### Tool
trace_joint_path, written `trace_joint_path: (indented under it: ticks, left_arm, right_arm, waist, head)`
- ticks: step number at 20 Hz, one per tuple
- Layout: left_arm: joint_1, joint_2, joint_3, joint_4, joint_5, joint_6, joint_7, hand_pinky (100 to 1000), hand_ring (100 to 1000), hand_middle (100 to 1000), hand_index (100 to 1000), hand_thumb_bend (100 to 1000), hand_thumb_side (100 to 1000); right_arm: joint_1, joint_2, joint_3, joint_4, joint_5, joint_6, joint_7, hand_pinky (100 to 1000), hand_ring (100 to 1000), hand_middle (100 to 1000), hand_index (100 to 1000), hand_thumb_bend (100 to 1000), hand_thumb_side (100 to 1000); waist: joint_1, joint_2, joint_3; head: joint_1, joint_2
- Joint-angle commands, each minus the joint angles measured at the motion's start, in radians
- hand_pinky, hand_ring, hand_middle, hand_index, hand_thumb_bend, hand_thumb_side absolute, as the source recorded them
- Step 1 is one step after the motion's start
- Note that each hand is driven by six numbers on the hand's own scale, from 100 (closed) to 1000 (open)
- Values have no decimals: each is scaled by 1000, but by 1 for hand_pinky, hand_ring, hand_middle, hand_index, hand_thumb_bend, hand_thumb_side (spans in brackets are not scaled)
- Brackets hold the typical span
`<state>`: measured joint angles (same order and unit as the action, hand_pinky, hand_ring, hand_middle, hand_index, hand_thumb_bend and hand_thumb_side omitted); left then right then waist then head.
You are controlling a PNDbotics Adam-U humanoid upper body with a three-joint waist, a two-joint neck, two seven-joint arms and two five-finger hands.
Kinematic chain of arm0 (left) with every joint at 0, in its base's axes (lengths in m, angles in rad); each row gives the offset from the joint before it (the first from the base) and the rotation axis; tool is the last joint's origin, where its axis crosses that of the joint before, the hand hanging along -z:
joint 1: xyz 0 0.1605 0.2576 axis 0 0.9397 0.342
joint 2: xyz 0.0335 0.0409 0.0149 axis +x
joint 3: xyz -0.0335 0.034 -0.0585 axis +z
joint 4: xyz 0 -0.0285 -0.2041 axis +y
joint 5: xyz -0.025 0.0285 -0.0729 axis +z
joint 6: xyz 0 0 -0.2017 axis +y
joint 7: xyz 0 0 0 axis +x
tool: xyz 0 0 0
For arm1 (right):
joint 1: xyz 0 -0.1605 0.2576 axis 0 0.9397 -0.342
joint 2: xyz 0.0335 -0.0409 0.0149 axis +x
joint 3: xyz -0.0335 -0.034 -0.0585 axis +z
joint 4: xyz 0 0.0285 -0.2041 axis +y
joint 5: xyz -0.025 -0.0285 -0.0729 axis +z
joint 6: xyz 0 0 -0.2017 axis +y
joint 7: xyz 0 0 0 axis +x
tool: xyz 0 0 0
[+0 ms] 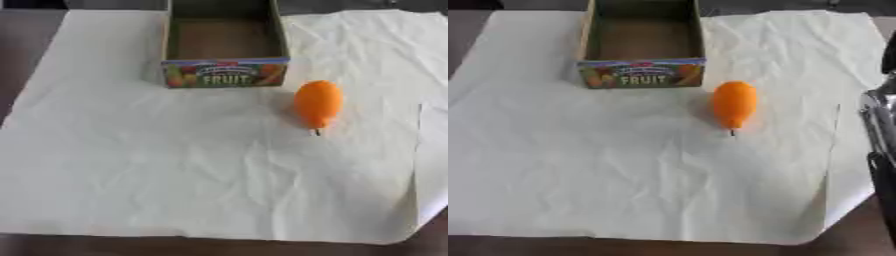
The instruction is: Pick up objects on the table and place them in the box.
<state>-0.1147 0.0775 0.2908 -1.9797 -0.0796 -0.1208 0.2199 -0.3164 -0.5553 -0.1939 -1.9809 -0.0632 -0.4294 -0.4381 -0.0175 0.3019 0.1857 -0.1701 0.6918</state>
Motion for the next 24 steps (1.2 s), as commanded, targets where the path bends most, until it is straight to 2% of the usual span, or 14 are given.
trace_joint_path:
  ticks: [1,2,8,9,10,17,21,24]
  left_arm:
    - [-7,9,-2,-20,3,0,-4,315,390,646,657,100,698]
    - [-7,10,-2,-20,3,0,-4,315,390,646,657,100,699]
    - [-7,9,-7,-20,5,2,-9,315,390,646,656,100,700]
    - [-7,9,-7,-20,6,1,-10,315,390,646,656,100,699]
    - [-7,10,-7,-20,6,1,-10,316,390,646,656,100,699]
    - [-7,11,-11,-20,7,3,-15,315,391,647,656,100,700]
    - [-7,11,-13,-20,8,5,-18,316,391,647,656,100,699]
    - [-6,11,-14,-20,8,6,-20,316,391,647,656,100,701]
  right_arm:
    - [-18,-71,22,-19,67,54,48,838,950,741,889,100,870]
    - [-25,-86,34,-19,89,73,69,841,952,754,894,100,960]
    - [-79,-179,104,-19,203,197,184,863,965,769,901,100,982]
    - [-87,-192,115,-19,224,218,199,866,973,771,905,100,908]
    - [-93,-204,124,-19,245,237,215,866,973,775,905,100,999]
    - [-128,-300,205,-19,432,378,395,885,1000,806,918,100,1000]
    - [-141,-334,246,-19,499,403,525,899,1000,821,927,100,1000]
    - [-146,-339,258,-19,515,406,607,907,1000,826,927,100,1000]
  waist:
    - [-1,-17,3]
    - [-2,-18,4]
    - [-5,-18,15]
    - [-5,-18,17]
    - [-6,-18,18]
    - [-10,-20,24]
    - [-11,-22,26]
    - [-12,-22,26]
  head:
    - [-5,-9]
    - [-7,-8]
    - [-17,-13]
    - [-18,-14]
    - [-18,-16]
    - [-27,-19]
    - [-32,-20]
    - [-32,-22]
